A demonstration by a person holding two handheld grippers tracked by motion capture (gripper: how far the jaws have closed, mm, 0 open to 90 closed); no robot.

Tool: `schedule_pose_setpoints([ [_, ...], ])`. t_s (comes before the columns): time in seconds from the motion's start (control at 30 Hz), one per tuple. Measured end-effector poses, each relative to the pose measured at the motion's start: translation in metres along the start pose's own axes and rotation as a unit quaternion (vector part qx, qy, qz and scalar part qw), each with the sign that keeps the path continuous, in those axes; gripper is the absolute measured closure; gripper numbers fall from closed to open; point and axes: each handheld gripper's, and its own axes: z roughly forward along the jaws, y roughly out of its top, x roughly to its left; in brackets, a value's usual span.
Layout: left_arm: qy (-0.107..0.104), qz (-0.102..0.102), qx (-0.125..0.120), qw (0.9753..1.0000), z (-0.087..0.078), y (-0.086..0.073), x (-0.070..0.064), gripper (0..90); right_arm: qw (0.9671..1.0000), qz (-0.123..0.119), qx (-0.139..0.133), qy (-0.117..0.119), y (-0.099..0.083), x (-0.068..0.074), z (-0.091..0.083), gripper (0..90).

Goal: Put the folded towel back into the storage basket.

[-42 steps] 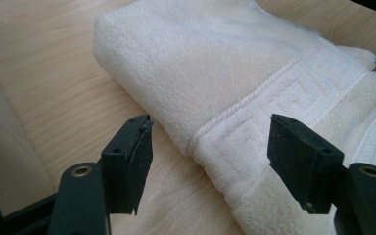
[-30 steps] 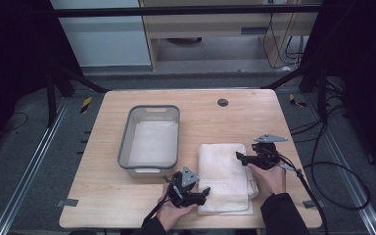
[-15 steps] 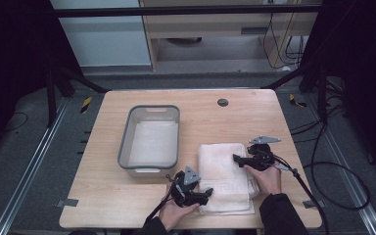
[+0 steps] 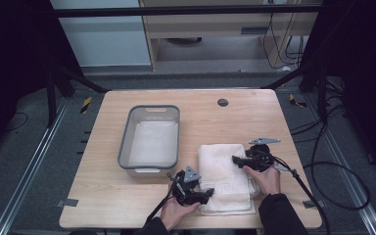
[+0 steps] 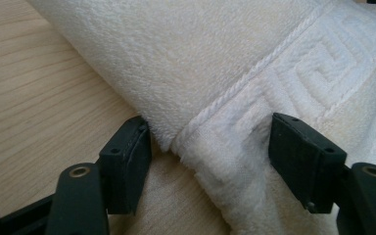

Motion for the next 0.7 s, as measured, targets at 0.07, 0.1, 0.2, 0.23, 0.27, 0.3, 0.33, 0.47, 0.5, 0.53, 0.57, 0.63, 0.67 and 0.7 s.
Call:
schedule_pose_setpoints([
  [0.07,-0.002,0.001,0.002,1.0,0.0008,0.0004,-0.0005,32.9,1.0,-0.001,0.0,0.0,-0.0002,-0.0001,0.0006,34.9],
  [0.1,-0.002,0.003,0.003,1.0,0.0009,0.0007,-0.0006,33.6,1.0,0.002,0.003,0.002,-0.0005,0.0002,0.0015,35.1],
  [0.2,-0.006,0.001,0.004,1.0,0.0013,0.001,-0.0008,35.8,1.0,0.006,0.004,0.005,-0.0008,-0.0007,0.0022,35.9],
  [0.23,-0.007,0.001,0.005,1.0,0.0014,0.0012,-0.0014,36.7,0.9999,0.01,0.004,0.007,-0.0011,-0.0012,0.0023,36.5],
  [0.27,-0.006,0.003,0.006,1.0,0.0015,0.0014,-0.002,39.4,0.9996,0.023,0.007,0.017,-0.0024,-0.0036,0.0045,36.9],
  [0.3,-0.006,0.002,0.006,1.0,0.0016,0.0015,-0.0027,39.4,0.9996,0.023,0.007,0.017,-0.0024,-0.0036,0.0045,36.9],
  [0.33,-0.007,0.001,0.008,0.9999,0.0016,0.002,-0.0027,40.4,0.9994,0.028,0.008,0.021,-0.0025,-0.0045,0.0047,37.3],
  [0.47,-0.011,0.0,0.01,0.9999,0.002,0.0025,-0.0044,46.0,0.9986,0.039,0.013,0.033,-0.0024,-0.005,0.005,43.0],
  [0.5,-0.012,-0.001,0.012,0.9999,0.0021,0.003,-0.0044,47.7,0.9985,0.04,0.014,0.035,-0.0024,-0.0051,0.0049,44.3],
  [0.53,-0.015,-0.003,0.013,0.9998,0.0024,0.0037,-0.0039,49.0,0.9982,0.043,0.015,0.038,-0.0025,-0.005,0.0048,47.0],
  [0.57,-0.015,-0.003,0.013,0.9998,0.0024,0.0037,-0.0039,50.4,0.9982,0.043,0.015,0.038,-0.0025,-0.005,0.0048,47.0],
  [0.63,-0.016,-0.005,0.015,0.9997,0.0025,0.0043,-0.0044,51.9,0.9977,0.048,0.017,0.045,-0.0021,-0.0051,0.005,49.8],
  [0.67,-0.016,-0.005,0.015,0.9997,0.0025,0.0043,-0.0044,53.0,0.9976,0.05,0.017,0.046,-0.0022,-0.005,0.0049,51.2],
  [0.7,-0.018,-0.008,0.014,0.9997,0.0029,0.0043,-0.0046,53.0,0.9976,0.05,0.017,0.046,-0.0022,-0.005,0.0049,51.2],
])
